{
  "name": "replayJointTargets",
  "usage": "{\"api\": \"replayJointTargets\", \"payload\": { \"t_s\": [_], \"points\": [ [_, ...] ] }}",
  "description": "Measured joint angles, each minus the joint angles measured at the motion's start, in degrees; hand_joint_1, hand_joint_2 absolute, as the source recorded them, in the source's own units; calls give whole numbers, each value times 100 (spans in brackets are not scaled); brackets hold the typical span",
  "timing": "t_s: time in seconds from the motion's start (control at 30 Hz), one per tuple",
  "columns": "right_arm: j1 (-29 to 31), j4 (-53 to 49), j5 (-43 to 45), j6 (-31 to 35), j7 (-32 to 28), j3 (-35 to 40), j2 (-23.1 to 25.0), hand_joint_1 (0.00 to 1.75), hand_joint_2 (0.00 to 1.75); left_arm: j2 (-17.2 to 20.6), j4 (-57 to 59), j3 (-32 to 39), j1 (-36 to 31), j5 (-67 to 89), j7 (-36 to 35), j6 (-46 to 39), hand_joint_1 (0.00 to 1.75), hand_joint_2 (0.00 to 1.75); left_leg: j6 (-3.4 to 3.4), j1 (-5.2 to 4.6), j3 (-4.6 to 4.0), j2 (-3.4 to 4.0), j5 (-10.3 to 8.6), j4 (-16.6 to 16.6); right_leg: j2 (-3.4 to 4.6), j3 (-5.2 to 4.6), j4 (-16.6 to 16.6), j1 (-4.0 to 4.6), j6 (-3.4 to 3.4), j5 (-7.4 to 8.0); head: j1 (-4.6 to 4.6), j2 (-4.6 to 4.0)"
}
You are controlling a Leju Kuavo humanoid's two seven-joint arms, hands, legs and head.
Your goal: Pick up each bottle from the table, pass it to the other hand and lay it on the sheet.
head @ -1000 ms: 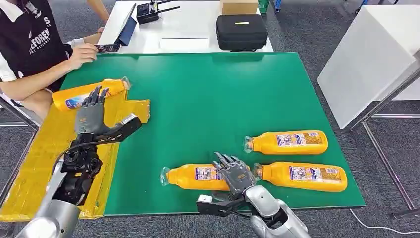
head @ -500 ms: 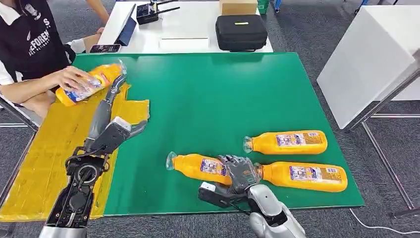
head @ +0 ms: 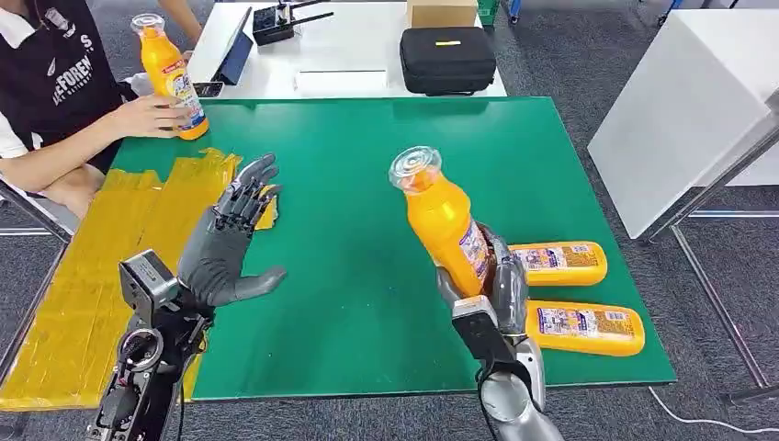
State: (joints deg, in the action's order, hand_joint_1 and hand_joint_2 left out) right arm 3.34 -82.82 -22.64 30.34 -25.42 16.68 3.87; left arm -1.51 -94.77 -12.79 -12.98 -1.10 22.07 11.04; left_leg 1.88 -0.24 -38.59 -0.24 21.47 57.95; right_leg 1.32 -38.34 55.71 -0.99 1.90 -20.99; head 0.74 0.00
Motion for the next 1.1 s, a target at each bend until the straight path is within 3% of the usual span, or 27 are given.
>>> {"api": "replayJointTargets", "payload": {
  "t_s": [0.57,0.9,1.1],
  "points": [
    [177,177,562,212,-573,-122,232,175,175,-2,475,-590,-99,-352,-238,133,0,175,-1,0,-1,-4,0,0,0,1,0,0,9,3,-2,0],
    [535,688,868,-975,-900,557,314,175,175,-116,1328,-903,-443,-566,-284,46,0,175,-1,5,-1,-2,-2,0,0,0,2,3,8,6,-2,0],
    [650,944,815,-1076,-953,929,369,175,175,-166,1609,-907,-551,-601,-284,39,0,175,-1,5,-1,-4,-2,0,-1,0,2,2,7,4,-2,0]
  ]
}}
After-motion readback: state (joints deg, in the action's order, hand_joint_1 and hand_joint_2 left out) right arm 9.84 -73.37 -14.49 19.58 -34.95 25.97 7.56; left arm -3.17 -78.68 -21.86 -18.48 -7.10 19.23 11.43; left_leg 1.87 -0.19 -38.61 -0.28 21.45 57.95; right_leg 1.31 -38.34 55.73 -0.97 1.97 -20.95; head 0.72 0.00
